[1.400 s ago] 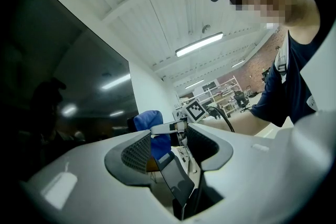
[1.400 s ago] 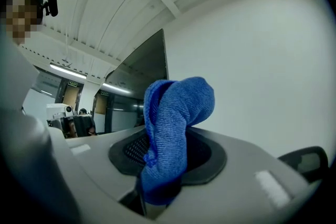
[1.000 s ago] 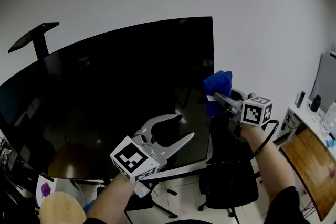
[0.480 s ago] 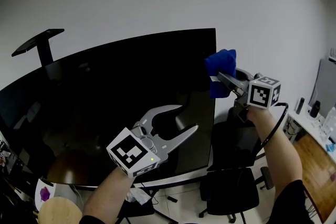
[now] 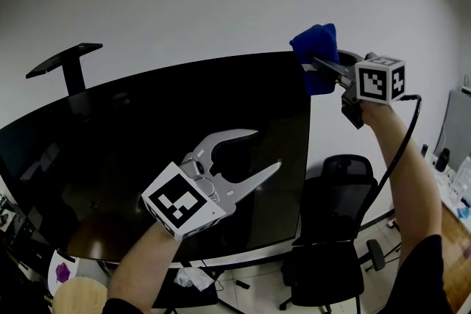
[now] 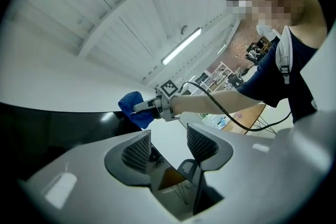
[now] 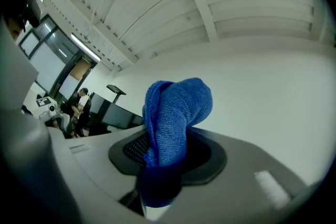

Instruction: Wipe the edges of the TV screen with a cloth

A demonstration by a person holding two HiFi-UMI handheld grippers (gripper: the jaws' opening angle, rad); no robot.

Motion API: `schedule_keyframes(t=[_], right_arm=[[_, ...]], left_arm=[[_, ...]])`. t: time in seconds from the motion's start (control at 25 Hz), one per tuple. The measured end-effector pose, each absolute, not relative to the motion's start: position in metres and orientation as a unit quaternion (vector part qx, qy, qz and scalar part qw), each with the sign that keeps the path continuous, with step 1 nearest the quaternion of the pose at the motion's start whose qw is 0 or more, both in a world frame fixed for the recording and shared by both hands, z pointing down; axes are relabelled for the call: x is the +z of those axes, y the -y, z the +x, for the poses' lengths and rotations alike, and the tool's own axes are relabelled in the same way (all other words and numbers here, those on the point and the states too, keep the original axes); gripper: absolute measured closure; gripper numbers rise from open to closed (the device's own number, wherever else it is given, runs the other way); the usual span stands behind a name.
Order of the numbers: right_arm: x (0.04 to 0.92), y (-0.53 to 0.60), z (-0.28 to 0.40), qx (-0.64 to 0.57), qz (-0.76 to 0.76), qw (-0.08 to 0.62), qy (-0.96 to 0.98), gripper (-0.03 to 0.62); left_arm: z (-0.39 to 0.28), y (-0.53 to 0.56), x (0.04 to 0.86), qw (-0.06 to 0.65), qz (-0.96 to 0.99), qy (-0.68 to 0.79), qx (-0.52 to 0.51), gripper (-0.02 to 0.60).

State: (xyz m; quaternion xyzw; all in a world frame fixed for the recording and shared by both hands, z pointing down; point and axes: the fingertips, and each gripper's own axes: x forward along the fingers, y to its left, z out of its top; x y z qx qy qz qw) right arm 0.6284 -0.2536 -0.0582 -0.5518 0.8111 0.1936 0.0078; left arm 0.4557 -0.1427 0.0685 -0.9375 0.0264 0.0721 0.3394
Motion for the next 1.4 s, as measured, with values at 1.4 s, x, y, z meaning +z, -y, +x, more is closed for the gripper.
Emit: schedule_keyframes(t=[1.4], right_arm=[[-0.079, 0.307, 0.442, 0.278, -0.576, -0.428, -0.638, 0.447]], left_arm=[[0.276, 0.183, 0.069, 0.33, -0.94, -0.075, 0.039, 0.388]])
